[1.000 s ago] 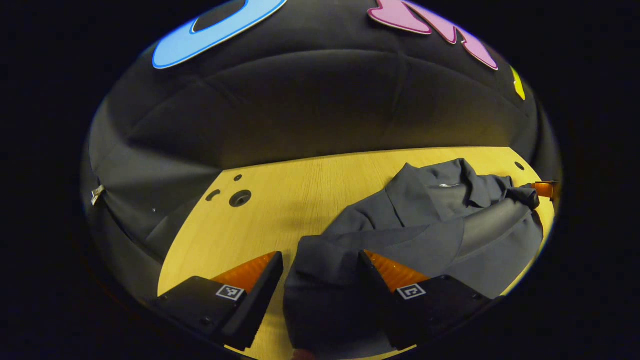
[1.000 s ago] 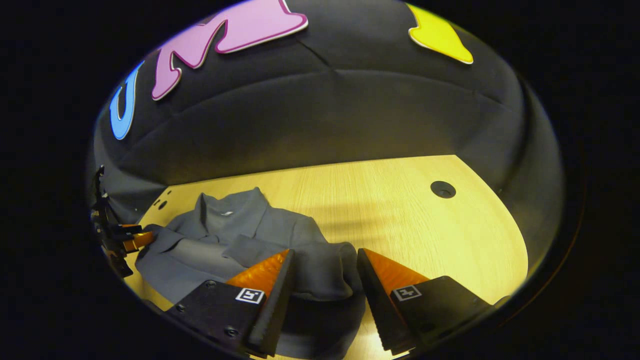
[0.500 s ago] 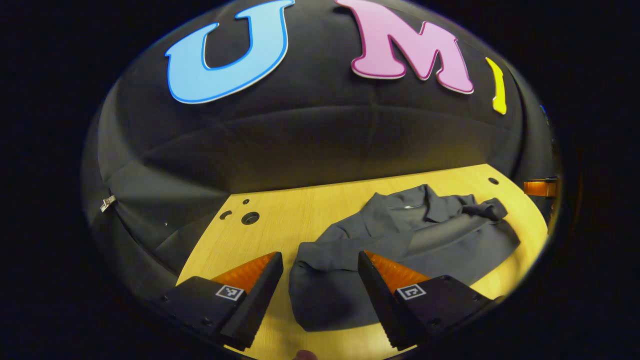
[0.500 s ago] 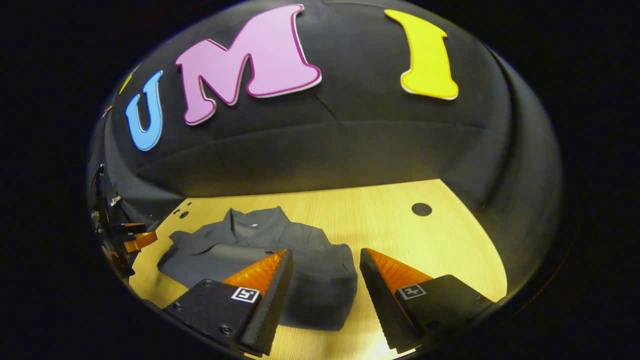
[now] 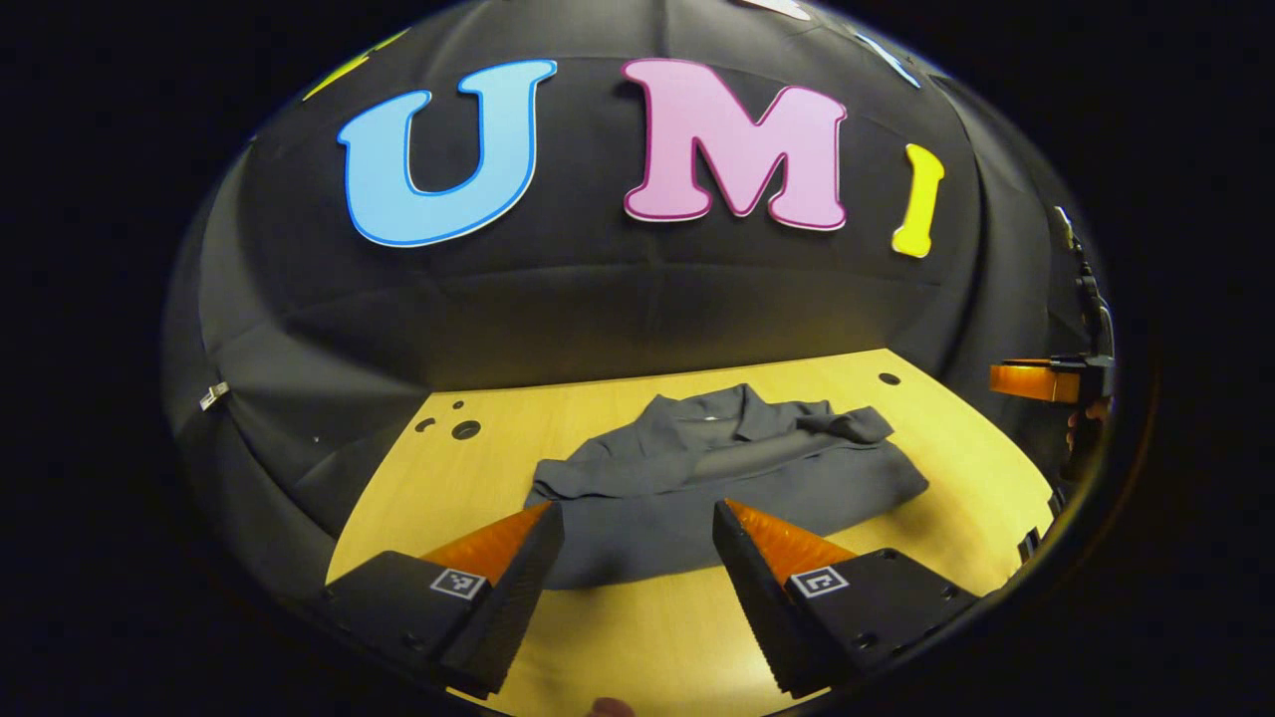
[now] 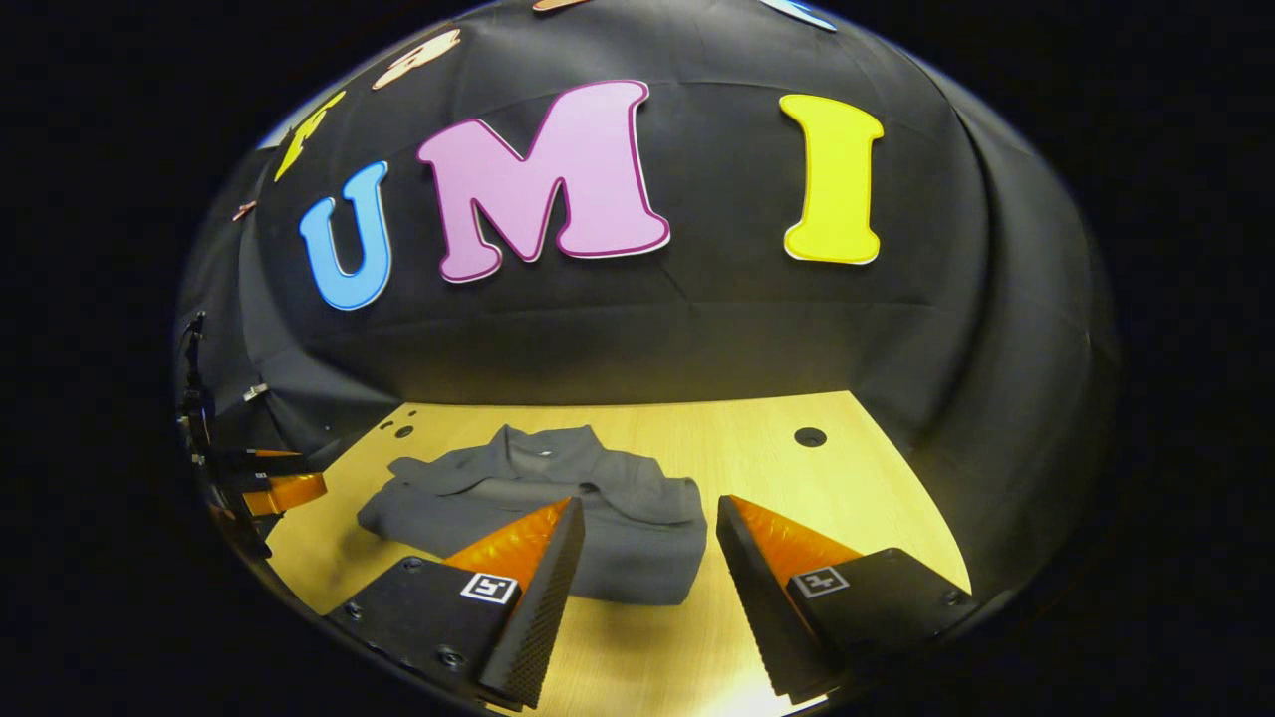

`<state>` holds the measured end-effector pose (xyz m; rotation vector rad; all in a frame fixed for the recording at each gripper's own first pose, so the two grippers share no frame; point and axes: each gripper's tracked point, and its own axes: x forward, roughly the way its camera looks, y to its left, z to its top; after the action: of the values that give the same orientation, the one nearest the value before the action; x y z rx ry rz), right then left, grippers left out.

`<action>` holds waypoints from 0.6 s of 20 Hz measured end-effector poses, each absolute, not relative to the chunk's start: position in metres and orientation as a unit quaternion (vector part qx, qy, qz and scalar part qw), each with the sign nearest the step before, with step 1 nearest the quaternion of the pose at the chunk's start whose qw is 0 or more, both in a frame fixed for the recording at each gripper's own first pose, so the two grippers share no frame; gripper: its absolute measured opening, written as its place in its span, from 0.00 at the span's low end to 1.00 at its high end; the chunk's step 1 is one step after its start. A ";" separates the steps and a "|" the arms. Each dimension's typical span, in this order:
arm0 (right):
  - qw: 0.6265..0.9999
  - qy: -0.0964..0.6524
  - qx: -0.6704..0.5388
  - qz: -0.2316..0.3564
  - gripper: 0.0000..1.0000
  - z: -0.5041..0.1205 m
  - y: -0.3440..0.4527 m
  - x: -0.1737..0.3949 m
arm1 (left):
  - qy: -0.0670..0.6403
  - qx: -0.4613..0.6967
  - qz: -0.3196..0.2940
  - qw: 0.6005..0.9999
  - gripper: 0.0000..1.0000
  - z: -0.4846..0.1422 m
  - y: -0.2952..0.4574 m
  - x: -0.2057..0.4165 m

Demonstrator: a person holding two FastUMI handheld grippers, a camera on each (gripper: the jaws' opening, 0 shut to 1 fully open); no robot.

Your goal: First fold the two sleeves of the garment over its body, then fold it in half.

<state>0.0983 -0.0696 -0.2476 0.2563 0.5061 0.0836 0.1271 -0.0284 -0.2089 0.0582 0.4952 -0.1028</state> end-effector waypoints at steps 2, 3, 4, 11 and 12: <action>0.959 0.250 0.126 0.047 0.84 -0.245 -0.068 0.084 | 0.245 0.027 -0.052 0.968 0.95 -0.204 -0.034 0.112; 0.959 0.248 0.130 0.046 0.84 -0.243 -0.070 0.076 | 0.242 0.025 -0.049 0.969 0.95 -0.201 -0.036 0.104; 0.957 0.250 0.138 0.045 0.84 -0.242 -0.071 0.068 | 0.241 0.021 -0.047 0.969 0.95 -0.199 -0.039 0.097; 0.953 0.257 0.150 0.058 0.84 -0.255 -0.089 0.046 | 0.264 -0.006 0.013 0.964 0.95 -0.204 -0.040 0.044; 0.952 0.263 0.141 0.067 0.84 -0.258 -0.090 0.043 | 0.265 -0.007 0.021 0.964 0.95 -0.205 -0.042 0.040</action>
<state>0.0431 -0.0901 -0.2584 0.2875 0.5342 0.1360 0.0402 -0.0415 -0.2053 -0.0132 0.5363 0.0431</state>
